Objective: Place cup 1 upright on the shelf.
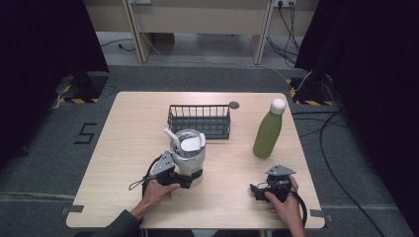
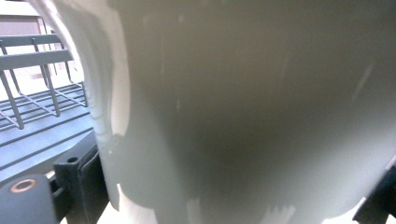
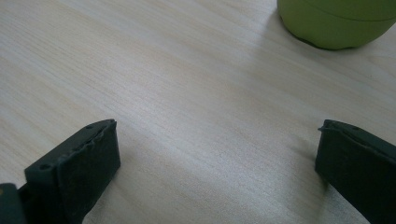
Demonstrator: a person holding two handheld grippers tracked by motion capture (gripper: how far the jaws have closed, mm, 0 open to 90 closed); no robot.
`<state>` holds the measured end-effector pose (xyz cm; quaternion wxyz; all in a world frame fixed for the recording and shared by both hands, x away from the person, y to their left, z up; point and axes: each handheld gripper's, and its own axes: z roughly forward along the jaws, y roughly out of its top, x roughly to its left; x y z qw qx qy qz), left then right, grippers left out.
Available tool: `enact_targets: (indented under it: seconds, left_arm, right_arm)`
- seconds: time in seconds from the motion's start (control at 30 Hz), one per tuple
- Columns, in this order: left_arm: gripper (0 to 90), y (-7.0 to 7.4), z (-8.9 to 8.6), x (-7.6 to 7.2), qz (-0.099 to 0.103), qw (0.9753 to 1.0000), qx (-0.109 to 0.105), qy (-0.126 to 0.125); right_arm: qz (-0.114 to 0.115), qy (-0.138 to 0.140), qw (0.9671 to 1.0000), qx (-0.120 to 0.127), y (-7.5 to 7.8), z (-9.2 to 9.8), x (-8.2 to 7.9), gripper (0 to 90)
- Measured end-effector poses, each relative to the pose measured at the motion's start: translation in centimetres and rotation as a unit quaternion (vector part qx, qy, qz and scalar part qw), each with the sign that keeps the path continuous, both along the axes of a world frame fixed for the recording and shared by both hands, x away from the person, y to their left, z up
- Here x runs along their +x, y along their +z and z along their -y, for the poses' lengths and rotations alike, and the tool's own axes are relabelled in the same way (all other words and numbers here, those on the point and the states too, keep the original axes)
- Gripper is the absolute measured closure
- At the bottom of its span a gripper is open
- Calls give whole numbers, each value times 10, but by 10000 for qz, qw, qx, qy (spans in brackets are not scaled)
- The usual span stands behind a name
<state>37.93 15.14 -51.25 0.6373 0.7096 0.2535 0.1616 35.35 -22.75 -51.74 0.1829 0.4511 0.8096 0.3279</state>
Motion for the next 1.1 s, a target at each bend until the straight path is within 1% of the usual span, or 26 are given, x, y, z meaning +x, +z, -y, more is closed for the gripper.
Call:
enact_targets:
  seconds: [0.1,0.37,0.57,0.63,0.83,0.87,0.9,0.93,0.97,1.0,1.03,1.1]
  left_arm:
    - [92,1,0,0,29,10000,44,7]
    - [95,3,-1,0,-13,9999,108,30]
    - [97,6,-4,3,-189,9998,67,33]
    - [97,6,-5,3,-215,9997,67,40]
    - [98,9,-7,4,-255,9995,163,53]
    - [98,10,-8,7,-56,9997,234,39]
    - [98,10,-8,4,-263,9995,181,66]
    - [98,11,-8,4,-336,9993,149,25]
    - [98,12,-9,5,-284,9994,170,79]
    - [98,13,-9,5,-349,9993,139,38]
    - [98,13,-9,5,-346,9993,106,49]
    - [98,15,-10,5,-310,9994,140,47]
  right_arm:
    - [9,13,10000,-9,0,0,0,4]
    - [9,12,10000,-9,0,0,0,4]
    - [8,10,10000,-6,0,0,0,4]
    - [2,2,10000,-3,0,0,0,4]
    - [0,4,10000,-2,0,0,0,4]
    - [0,5,10000,-1,0,0,0,4]
    - [0,4,10000,0,0,0,0,4]
    - [-1,4,10000,-1,0,0,0,4]
    - [0,5,10000,-1,0,0,0,4]
    - [0,4,10000,-1,0,0,0,4]
    - [1,5,10000,-2,0,0,0,4]
    - [1,4,10000,-2,0,0,0,4]
